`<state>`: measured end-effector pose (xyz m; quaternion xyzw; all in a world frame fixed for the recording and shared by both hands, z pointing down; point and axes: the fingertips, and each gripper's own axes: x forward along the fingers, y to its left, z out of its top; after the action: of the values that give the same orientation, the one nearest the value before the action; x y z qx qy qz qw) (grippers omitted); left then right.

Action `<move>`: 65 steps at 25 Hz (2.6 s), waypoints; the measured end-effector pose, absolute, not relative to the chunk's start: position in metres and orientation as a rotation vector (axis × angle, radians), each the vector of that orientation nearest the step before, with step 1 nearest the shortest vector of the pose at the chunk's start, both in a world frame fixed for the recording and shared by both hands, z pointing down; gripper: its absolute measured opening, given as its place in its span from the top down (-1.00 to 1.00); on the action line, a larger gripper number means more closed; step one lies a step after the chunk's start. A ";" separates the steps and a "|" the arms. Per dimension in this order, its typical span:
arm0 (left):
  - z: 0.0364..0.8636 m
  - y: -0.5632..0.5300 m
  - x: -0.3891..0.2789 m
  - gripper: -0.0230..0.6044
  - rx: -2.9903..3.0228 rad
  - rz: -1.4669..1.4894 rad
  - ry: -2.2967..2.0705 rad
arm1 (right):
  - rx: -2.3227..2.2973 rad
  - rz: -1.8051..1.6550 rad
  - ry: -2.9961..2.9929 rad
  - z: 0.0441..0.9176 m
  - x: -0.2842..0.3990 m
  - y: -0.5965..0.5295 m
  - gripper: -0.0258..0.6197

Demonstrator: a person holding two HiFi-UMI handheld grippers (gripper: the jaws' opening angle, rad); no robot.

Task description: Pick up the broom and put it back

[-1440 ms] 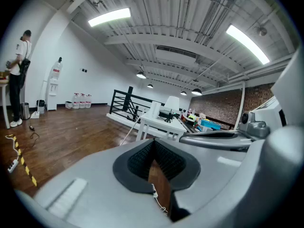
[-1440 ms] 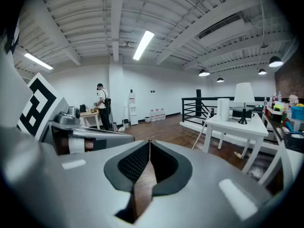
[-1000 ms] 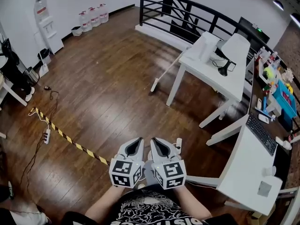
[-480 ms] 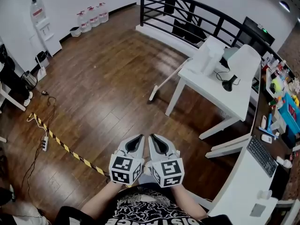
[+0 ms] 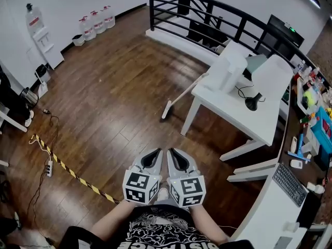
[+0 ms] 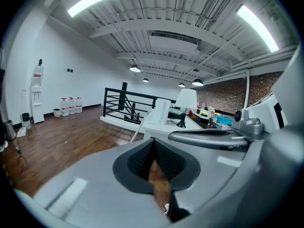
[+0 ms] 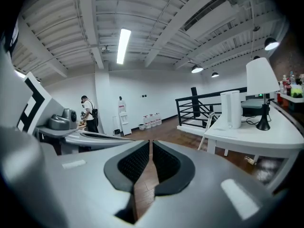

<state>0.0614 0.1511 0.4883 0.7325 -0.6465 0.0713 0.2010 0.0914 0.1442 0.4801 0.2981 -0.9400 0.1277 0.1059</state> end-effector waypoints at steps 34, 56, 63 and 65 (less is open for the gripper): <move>0.477 -0.065 -0.065 0.91 2.244 0.155 -1.584 | 1.195 0.356 -2.646 0.476 -0.034 -0.060 0.92; 0.469 -0.154 -0.100 0.91 2.444 0.166 -1.262 | 1.758 0.448 -2.428 0.477 -0.022 -0.171 0.82; 0.473 -0.170 -0.087 0.91 2.488 0.191 -1.210 | 1.955 0.547 -2.370 0.497 0.021 -0.205 0.62; 0.473 -0.177 -0.085 0.91 2.498 0.198 -1.205 | 1.987 0.574 -2.360 0.502 0.029 -0.215 0.49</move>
<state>-0.0852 -0.1774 0.4729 0.8838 -0.4264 0.0700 0.1793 0.0290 -0.2155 0.5023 0.6331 -0.7521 0.1829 0.0017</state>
